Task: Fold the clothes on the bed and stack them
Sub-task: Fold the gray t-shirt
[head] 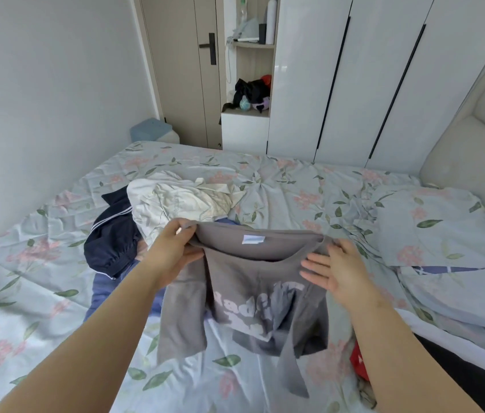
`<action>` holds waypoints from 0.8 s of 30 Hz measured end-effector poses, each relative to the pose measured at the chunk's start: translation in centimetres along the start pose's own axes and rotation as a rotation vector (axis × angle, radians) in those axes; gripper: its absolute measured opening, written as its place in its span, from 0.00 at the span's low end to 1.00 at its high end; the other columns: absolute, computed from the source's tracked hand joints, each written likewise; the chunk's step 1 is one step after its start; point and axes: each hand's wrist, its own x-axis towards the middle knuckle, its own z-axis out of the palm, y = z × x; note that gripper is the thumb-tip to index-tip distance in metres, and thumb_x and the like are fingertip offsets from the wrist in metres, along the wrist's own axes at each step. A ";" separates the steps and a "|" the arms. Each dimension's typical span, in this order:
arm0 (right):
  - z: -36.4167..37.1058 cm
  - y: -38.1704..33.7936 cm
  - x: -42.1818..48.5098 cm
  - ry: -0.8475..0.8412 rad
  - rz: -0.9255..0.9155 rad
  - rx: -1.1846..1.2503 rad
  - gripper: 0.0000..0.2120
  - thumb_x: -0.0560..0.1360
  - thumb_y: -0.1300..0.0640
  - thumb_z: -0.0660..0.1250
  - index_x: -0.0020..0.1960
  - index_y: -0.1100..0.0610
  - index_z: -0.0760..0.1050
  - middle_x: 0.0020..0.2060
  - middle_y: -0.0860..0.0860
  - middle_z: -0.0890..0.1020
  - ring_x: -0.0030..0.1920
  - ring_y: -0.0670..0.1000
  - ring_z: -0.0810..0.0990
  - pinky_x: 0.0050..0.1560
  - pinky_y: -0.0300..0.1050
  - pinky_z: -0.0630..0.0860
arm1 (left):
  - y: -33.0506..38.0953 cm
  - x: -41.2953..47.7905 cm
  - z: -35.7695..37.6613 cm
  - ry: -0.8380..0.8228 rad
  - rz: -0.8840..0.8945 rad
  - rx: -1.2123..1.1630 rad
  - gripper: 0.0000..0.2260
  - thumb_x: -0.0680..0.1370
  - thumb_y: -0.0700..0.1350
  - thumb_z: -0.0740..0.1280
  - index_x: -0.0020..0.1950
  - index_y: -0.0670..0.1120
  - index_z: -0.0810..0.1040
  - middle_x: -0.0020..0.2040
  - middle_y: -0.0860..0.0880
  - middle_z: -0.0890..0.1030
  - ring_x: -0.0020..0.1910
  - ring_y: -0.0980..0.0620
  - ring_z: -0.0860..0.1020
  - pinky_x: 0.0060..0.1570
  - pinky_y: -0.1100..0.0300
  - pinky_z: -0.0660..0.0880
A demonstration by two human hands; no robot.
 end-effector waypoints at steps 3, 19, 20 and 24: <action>2.5 -5.0 -1.4 -0.012 -0.274 0.085 0.08 0.83 0.58 0.53 0.52 0.46 0.68 0.55 0.53 0.74 0.58 0.54 0.74 0.53 0.62 0.76 | 5.6 -1.3 1.2 -0.020 0.228 -0.194 0.10 0.82 0.39 0.56 0.42 0.48 0.68 0.40 0.46 0.74 0.41 0.46 0.75 0.50 0.47 0.75; 8.1 -10.2 -8.2 0.170 -1.091 0.026 0.10 0.77 0.57 0.54 0.47 0.43 0.69 0.39 0.42 0.71 0.37 0.39 0.68 0.42 0.35 0.65 | 16.2 -4.4 -0.3 0.008 0.747 -0.386 0.09 0.82 0.39 0.58 0.44 0.51 0.69 0.63 0.50 0.74 0.55 0.54 0.73 0.51 0.57 0.69; 8.3 -9.9 -8.7 0.180 -1.119 0.029 0.12 0.78 0.59 0.53 0.47 0.43 0.69 0.40 0.42 0.71 0.38 0.38 0.68 0.43 0.33 0.66 | 16.1 -4.7 -0.7 -0.006 0.751 -0.395 0.09 0.82 0.40 0.58 0.44 0.51 0.69 0.70 0.47 0.69 0.60 0.53 0.72 0.52 0.56 0.69; 9.9 -8.4 -11.2 0.234 -1.227 0.034 0.15 0.79 0.65 0.52 0.48 0.45 0.67 0.44 0.41 0.71 0.44 0.34 0.70 0.50 0.28 0.66 | 16.6 -5.7 -2.1 -0.094 0.793 -0.477 0.07 0.80 0.39 0.59 0.45 0.50 0.69 0.74 0.43 0.62 0.65 0.48 0.69 0.54 0.54 0.68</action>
